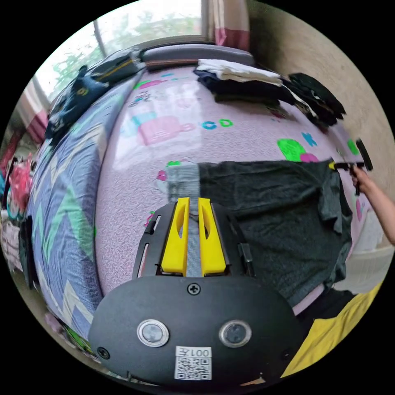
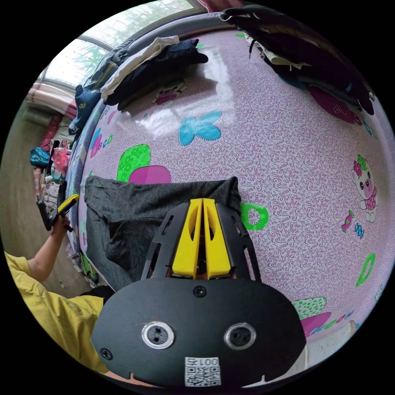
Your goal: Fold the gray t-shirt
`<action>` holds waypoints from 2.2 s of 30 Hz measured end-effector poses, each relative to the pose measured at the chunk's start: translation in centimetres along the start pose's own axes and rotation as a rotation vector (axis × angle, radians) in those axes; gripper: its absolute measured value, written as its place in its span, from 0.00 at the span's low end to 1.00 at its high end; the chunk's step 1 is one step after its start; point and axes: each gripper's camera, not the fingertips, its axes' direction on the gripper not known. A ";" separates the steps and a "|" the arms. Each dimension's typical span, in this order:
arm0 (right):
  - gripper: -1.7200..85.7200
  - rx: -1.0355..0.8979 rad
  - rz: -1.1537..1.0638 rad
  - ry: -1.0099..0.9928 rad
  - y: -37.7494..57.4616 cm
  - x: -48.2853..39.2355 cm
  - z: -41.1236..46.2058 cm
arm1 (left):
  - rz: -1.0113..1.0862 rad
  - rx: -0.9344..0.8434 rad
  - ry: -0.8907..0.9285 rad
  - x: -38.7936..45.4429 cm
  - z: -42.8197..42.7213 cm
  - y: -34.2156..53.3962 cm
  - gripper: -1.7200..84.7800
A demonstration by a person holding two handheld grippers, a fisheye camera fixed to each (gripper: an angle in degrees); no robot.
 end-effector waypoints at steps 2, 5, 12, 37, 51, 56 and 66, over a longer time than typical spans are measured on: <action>0.02 -0.006 -0.002 0.012 -0.3 -0.3 0.2 | -0.052 0.012 0.019 -1.8 -0.4 -0.3 0.05; 0.02 -0.018 -0.007 0.038 -0.9 -0.9 0.5 | -0.069 0.014 0.113 -3.8 -0.5 -1.4 0.10; 0.02 -0.037 0.011 0.070 -1.9 -1.8 1.1 | -0.122 -0.113 0.260 -6.5 0.6 -2.9 0.05; 0.02 0.002 -0.014 0.126 -2.9 -4.3 1.0 | 0.139 -0.129 0.121 -2.6 -4.8 -5.0 0.01; 0.02 -0.012 -0.135 0.360 -4.1 -4.2 3.7 | 0.042 -0.089 -0.027 -3.9 -4.0 -4.7 0.00; 0.02 0.170 -0.064 0.221 -1.7 -3.5 0.3 | -0.060 -0.049 -0.039 -5.2 -6.0 -3.5 0.01; 0.02 -0.174 -0.476 -0.365 4.7 -14.3 8.2 | 0.272 -0.079 0.116 0.3 -7.1 1.4 0.00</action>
